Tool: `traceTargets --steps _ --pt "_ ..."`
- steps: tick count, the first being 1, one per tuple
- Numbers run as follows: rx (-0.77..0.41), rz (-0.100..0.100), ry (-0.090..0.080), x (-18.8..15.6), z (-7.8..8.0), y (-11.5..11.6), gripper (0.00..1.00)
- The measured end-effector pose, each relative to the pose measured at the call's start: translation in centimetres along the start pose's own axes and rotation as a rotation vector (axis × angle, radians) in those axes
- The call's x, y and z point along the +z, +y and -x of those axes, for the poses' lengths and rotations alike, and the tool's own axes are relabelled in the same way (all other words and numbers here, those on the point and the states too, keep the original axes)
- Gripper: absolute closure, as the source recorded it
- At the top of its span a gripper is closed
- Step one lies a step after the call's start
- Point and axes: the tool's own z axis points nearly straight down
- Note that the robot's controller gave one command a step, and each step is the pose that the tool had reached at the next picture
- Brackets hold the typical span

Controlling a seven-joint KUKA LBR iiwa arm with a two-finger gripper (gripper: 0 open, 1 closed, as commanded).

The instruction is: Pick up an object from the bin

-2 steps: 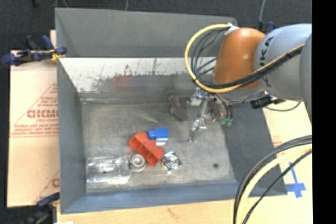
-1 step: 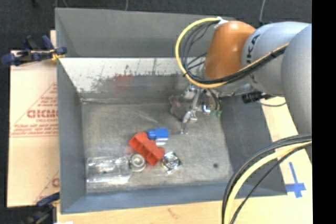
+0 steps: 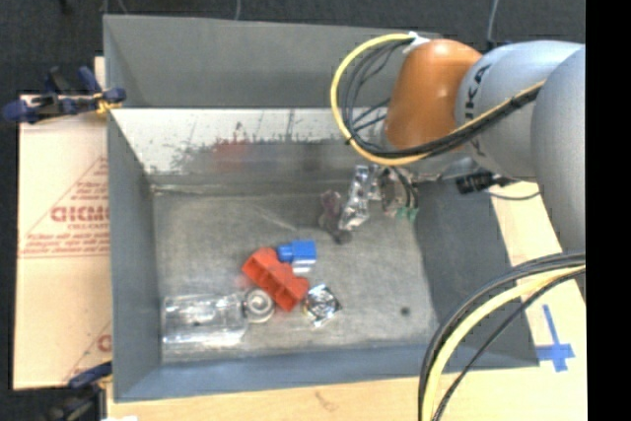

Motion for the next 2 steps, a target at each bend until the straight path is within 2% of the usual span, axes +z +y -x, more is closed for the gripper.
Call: traceTargets --steps 1,2 --pt "-0.371 0.001 -0.007 -16.6 -0.8 2.0 1.00" --pt "-0.264 0.003 0.008 -3.7 -1.4 0.6 1.00"
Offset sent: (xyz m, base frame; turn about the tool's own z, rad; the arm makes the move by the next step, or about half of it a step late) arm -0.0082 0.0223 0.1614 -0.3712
